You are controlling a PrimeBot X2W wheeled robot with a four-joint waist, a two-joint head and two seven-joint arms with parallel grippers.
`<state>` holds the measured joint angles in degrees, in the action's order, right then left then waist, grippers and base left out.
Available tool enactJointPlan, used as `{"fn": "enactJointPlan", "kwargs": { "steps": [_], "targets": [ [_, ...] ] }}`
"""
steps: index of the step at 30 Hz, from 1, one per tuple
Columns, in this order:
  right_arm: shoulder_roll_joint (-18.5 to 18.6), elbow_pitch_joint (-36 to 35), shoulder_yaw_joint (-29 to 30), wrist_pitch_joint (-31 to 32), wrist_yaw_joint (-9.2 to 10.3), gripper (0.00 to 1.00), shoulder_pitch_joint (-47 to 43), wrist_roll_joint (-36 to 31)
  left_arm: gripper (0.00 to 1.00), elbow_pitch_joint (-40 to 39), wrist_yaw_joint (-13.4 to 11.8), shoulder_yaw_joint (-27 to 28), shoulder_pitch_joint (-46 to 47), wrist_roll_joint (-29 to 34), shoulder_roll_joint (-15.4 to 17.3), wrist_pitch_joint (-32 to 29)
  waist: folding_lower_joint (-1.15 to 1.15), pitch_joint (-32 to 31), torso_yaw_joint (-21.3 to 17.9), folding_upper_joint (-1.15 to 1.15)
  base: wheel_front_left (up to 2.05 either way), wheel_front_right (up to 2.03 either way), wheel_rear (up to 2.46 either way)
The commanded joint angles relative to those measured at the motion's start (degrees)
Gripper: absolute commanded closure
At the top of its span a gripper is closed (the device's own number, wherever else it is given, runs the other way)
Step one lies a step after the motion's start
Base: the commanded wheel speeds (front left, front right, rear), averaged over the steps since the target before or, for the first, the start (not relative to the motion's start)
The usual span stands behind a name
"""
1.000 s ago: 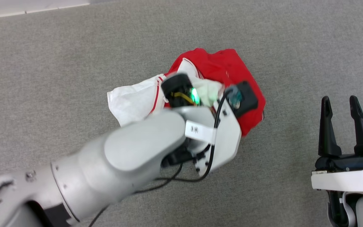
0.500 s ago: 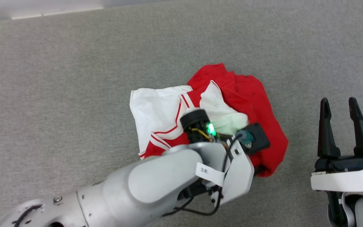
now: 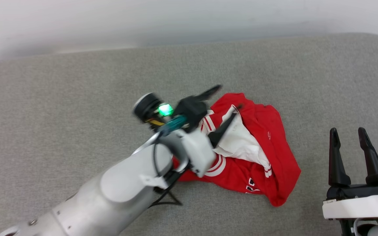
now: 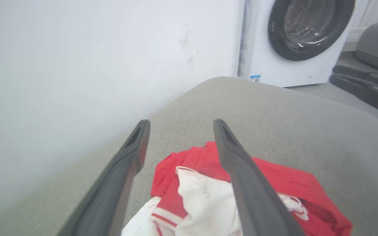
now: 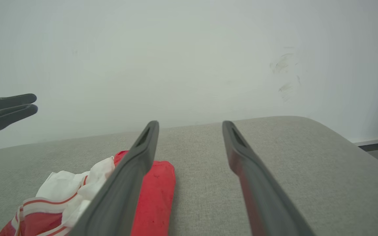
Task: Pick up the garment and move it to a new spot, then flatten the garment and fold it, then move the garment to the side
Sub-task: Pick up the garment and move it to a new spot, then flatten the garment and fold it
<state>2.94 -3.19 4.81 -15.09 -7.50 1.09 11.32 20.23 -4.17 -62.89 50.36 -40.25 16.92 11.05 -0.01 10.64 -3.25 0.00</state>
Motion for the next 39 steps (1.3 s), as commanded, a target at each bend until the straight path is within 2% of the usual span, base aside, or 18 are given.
{"fn": "enactJointPlan", "kwargs": {
  "steps": [1, 6, 11, 14, 17, 20, 25, 39],
  "targets": [
    [-0.1, 0.1, 0.0, -0.1, 0.02, 0.00, -0.6, -0.4, 0.00, 0.2, -1.4, 0.8, -1.7, 0.5, 0.8, 1.3, 0.01, -1.4, 0.8, 0.00, 0.00, 0.00, 0.00],
    [-0.1, -0.1, 0.1, -0.1, 0.02, 0.00, -1.9, -0.8, 0.00, -0.9, -8.7, 6.0, -8.8, 2.5, 4.9, 4.0, 0.01, -3.0, 1.7, 0.00, 0.00, 0.00, 0.00],
    [-0.1, 0.1, 0.0, -0.1, 0.02, 0.00, -2.7, -0.9, 0.00, -7.6, -15.8, 15.8, -18.7, 7.8, 8.0, 4.2, 0.01, -4.1, 2.4, 0.00, 0.00, 0.00, 0.00],
    [-0.1, 0.3, -0.1, -0.1, 0.02, 0.00, -3.3, -1.0, 0.00, -11.2, -18.0, 21.6, -25.1, 11.0, 9.0, 4.2, 0.01, -4.8, 2.7, 0.00, 0.00, 0.00, 0.00],
    [-0.1, 0.3, -0.3, -0.1, 0.02, 0.00, -3.7, -1.1, 0.00, -14.1, -19.2, 26.9, -31.3, 13.9, 8.7, 4.2, 0.01, -5.5, 3.0, 0.00, 0.00, 0.00, 0.00],
    [-0.1, 0.4, -0.4, -0.1, 0.02, 0.00, -4.2, -1.2, 0.00, -16.1, -19.2, 31.9, -36.9, 16.4, 7.8, 4.2, 0.01, -6.2, 3.3, 0.00, 0.00, 0.00, 0.00],
    [-0.1, 0.6, -0.6, -0.1, 0.02, 0.00, -5.0, -1.3, 0.00, -17.9, -17.5, 38.4, -43.9, 20.7, 4.9, 4.2, 0.01, -7.1, 3.8, 0.00, 0.00, 0.00, 0.00],
    [-0.1, 1.5, -1.9, -0.1, 0.02, 0.00, -7.6, -1.8, 0.00, -18.6, -10.0, 50.4, -52.9, 29.3, -3.7, 4.2, 0.01, -9.7, 3.9, 0.00, 0.00, 0.00, 0.00]
  ]
}}
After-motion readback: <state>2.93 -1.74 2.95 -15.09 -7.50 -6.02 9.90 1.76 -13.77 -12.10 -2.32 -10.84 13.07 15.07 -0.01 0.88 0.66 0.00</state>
